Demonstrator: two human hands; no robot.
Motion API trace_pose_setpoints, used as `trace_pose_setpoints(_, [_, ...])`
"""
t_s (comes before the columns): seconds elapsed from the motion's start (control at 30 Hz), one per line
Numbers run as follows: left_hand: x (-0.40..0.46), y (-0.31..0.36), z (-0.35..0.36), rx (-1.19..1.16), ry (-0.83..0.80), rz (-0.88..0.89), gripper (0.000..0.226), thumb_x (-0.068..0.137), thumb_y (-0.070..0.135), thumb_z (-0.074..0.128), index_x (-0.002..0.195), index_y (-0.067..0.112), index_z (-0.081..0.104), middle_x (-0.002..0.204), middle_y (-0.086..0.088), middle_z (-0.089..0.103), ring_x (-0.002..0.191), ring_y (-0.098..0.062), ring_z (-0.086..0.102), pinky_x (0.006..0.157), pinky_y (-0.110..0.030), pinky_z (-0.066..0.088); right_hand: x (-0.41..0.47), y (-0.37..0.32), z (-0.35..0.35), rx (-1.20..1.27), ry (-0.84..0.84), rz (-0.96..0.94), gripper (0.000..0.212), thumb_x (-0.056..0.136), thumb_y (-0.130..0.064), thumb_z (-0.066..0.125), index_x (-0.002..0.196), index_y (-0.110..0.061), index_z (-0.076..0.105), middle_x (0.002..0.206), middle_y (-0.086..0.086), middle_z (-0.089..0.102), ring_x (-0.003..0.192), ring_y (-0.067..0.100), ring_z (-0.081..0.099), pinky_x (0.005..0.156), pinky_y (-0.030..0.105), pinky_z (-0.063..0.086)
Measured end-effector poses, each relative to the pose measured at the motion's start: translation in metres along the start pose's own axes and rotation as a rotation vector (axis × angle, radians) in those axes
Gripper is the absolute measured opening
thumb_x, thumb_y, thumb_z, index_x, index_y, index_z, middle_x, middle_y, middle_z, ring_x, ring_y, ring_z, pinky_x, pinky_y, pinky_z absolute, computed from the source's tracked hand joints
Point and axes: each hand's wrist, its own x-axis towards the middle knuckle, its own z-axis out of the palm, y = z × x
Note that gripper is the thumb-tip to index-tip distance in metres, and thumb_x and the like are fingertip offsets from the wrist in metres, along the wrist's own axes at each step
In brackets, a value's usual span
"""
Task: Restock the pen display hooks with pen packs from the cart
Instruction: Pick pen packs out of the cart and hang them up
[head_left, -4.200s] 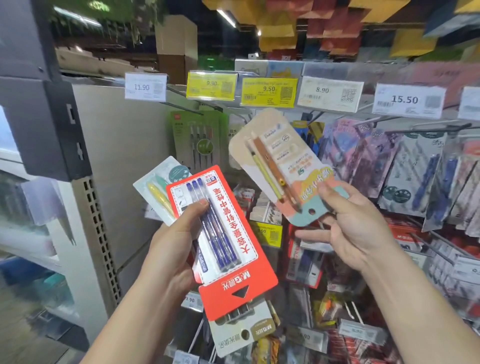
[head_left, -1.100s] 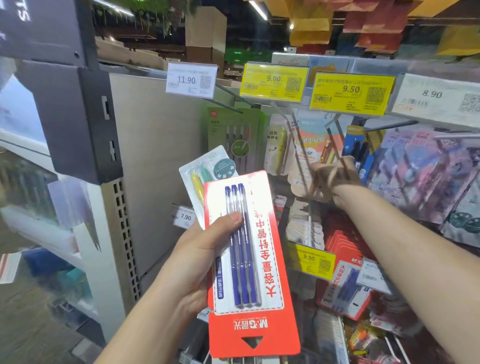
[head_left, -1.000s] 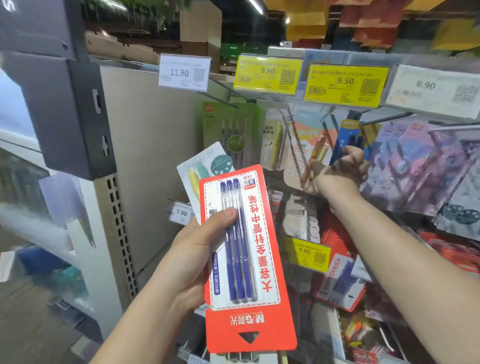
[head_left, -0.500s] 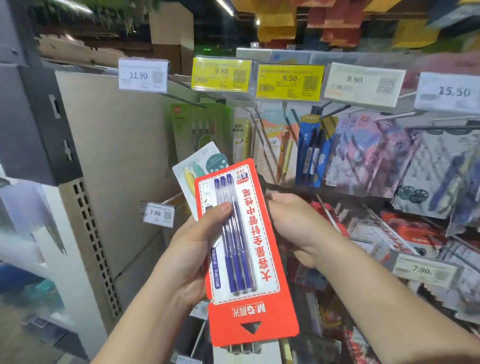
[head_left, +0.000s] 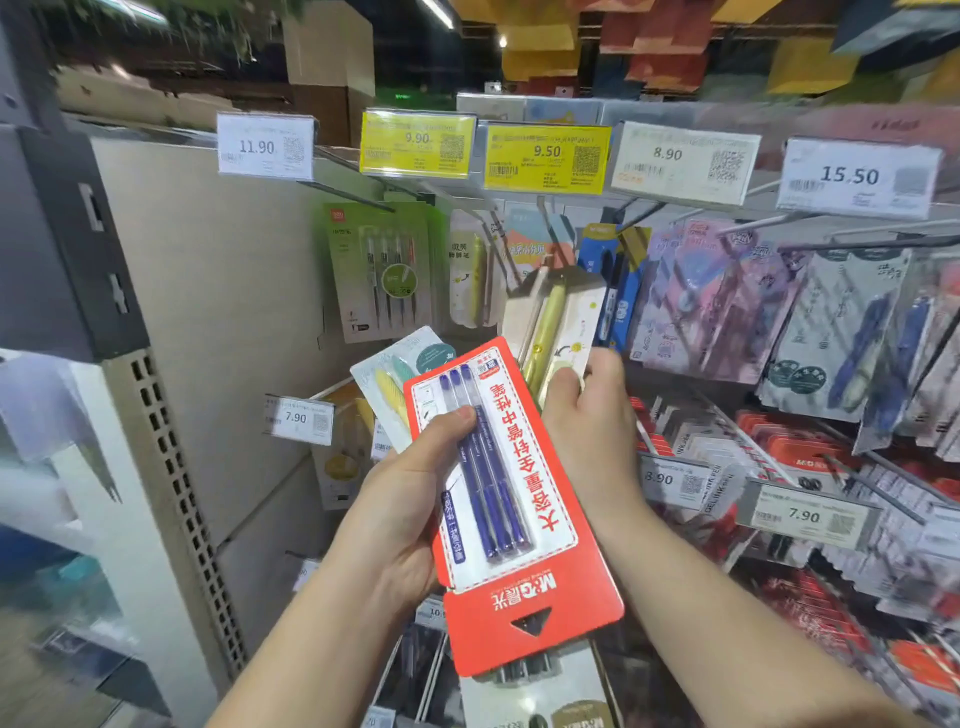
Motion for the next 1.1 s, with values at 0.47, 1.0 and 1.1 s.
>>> trace_pose_setpoints(0.47, [-0.009, 0.019, 0.031, -0.011, 0.155, -0.082, 0.022, 0.097, 0.008, 0.062, 0.117, 0.000, 0.063, 0.066, -0.010, 0.075, 0.051, -0.020, 0.072, 0.042, -0.028, 0.056, 0.002, 0.011, -0.003, 0.705, -0.063, 0.341, 0.032, 0.100, -0.003, 0.054, 0.114, -0.030, 0.043, 0.112, 0.011, 0.070, 0.101, 0.041, 0.072, 0.082, 0.070, 0.057])
trace_pose_setpoints(1.0, [0.004, 0.029, 0.018, 0.035, 0.144, 0.021, 0.017, 0.103, 0.005, 0.047, 0.097, 0.005, 0.063, 0.062, -0.006, 0.074, 0.049, -0.016, 0.072, 0.041, -0.025, 0.055, 0.037, 0.017, -0.039, 0.574, -0.151, 0.386, 0.012, 0.098, -0.016, 0.067, 0.110, -0.014, 0.069, 0.101, 0.011, 0.079, 0.089, 0.032, 0.078, 0.067, 0.053, 0.064])
trace_pose_setpoints(1.1, [0.024, 0.032, 0.013, 0.116, 0.201, 0.015, 0.023, 0.105, 0.000, 0.039, 0.092, 0.003, 0.058, 0.051, -0.002, 0.069, 0.041, -0.012, 0.067, 0.038, -0.022, 0.051, 0.042, 0.015, -0.036, 0.643, -0.156, 0.363, 0.014, 0.100, -0.022, 0.066, 0.114, -0.019, 0.067, 0.105, 0.009, 0.079, 0.092, 0.031, 0.077, 0.068, 0.052, 0.063])
